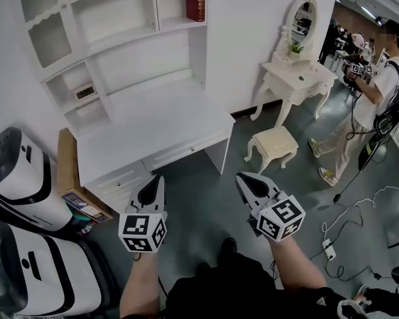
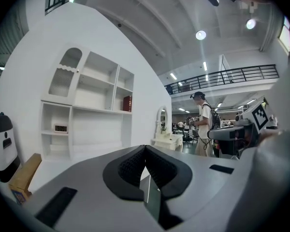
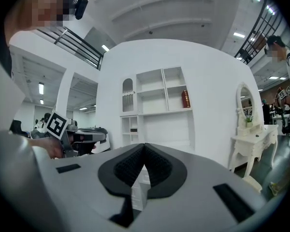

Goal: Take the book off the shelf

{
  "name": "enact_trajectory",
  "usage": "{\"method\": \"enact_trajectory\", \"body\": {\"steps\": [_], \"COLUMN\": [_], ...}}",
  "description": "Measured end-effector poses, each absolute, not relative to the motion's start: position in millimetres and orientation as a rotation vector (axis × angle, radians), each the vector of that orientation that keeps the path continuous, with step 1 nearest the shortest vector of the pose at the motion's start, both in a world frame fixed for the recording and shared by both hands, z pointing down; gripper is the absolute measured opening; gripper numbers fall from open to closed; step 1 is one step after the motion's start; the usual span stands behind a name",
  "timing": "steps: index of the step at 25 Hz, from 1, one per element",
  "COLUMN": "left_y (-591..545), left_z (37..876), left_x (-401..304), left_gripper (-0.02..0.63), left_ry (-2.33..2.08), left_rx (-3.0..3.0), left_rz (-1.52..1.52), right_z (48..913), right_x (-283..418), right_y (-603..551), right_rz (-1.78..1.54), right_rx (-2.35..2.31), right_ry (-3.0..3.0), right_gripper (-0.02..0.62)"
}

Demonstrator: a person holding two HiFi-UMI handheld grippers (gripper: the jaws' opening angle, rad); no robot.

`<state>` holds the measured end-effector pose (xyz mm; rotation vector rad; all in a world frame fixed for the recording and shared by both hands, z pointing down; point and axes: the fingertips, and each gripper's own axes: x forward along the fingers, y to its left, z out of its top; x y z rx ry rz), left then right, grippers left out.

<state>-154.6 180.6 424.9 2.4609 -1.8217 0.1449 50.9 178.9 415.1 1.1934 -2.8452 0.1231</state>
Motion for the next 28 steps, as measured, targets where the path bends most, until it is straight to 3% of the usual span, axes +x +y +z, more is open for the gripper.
{"method": "enact_trajectory", "body": {"steps": [28], "left_y": [-147], "left_z": [447], "left_x": [-105], "left_gripper": [0.009], "left_ry": [-1.824], "left_rx": [2.339], "left_rz": [0.286], "right_z": [452], "right_x": [79], "right_y": [-165], "right_rz": [0.334], "right_rx": [1.012], "right_ry": [-2.890], "right_gripper": [0.014]}}
